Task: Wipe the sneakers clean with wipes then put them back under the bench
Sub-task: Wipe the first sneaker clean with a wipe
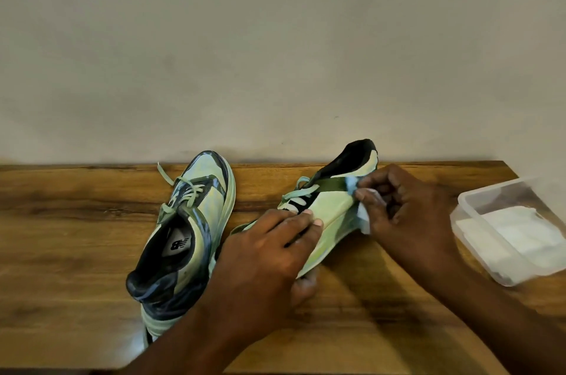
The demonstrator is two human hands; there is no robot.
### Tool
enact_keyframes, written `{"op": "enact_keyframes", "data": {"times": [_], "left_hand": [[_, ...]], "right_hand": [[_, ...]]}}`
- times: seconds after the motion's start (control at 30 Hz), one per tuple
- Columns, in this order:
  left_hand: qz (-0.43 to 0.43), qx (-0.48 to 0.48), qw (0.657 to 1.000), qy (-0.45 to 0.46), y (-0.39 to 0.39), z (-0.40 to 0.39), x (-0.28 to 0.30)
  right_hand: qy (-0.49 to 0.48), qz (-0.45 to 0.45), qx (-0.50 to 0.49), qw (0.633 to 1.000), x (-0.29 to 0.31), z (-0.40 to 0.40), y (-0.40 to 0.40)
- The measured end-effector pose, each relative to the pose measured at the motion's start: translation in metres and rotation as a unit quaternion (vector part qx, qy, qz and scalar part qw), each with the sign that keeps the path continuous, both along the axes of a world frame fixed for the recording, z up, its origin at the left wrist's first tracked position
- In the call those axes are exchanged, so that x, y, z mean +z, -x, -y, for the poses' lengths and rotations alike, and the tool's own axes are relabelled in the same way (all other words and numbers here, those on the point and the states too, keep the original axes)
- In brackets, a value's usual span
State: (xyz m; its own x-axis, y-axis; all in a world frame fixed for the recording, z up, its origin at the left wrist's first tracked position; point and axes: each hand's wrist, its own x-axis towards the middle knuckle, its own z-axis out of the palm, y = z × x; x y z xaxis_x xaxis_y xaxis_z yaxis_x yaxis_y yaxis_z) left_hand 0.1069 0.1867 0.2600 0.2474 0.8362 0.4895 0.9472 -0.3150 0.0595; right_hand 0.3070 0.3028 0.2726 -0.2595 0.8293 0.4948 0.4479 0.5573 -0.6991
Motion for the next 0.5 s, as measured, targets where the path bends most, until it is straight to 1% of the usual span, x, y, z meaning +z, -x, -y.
{"op": "enact_keyframes", "data": {"times": [0.07, 0.1, 0.17, 0.27, 0.3, 0.33, 0.43, 0.47, 0.5], "left_hand": [[0.003, -0.002, 1.0, 0.0, 0.001, 0.0, 0.001], [0.005, -0.003, 1.0, -0.001, 0.002, 0.0, 0.002], [0.01, -0.004, 1.0, -0.005, 0.003, -0.001, 0.003], [0.022, 0.003, 1.0, -0.011, 0.005, -0.003, 0.006], [0.024, 0.003, 1.0, -0.011, 0.005, -0.002, 0.006], [0.023, 0.002, 1.0, -0.012, 0.006, -0.002, 0.007], [0.011, -0.002, 1.0, -0.014, 0.005, 0.0, 0.007], [0.009, -0.004, 1.0, -0.013, 0.005, 0.001, 0.007], [0.008, -0.005, 1.0, -0.011, 0.004, 0.001, 0.006]], "right_hand": [[0.019, -0.03, -0.047, 0.998, 0.0, -0.008, -0.005], [0.017, -0.032, -0.049, 0.998, -0.001, -0.005, -0.003], [-0.016, -0.019, -0.013, 1.0, -0.006, 0.008, 0.006], [-0.077, 0.025, 0.084, 0.993, -0.016, 0.028, 0.018], [-0.084, 0.039, 0.095, 0.991, -0.016, 0.026, 0.017], [-0.078, 0.042, 0.083, 0.993, -0.014, 0.019, 0.015], [-0.002, -0.01, -0.028, 1.0, -0.004, -0.008, 0.0], [0.012, -0.022, -0.052, 0.998, -0.002, -0.012, -0.003], [0.016, -0.028, -0.055, 0.998, -0.002, -0.012, -0.003]]}}
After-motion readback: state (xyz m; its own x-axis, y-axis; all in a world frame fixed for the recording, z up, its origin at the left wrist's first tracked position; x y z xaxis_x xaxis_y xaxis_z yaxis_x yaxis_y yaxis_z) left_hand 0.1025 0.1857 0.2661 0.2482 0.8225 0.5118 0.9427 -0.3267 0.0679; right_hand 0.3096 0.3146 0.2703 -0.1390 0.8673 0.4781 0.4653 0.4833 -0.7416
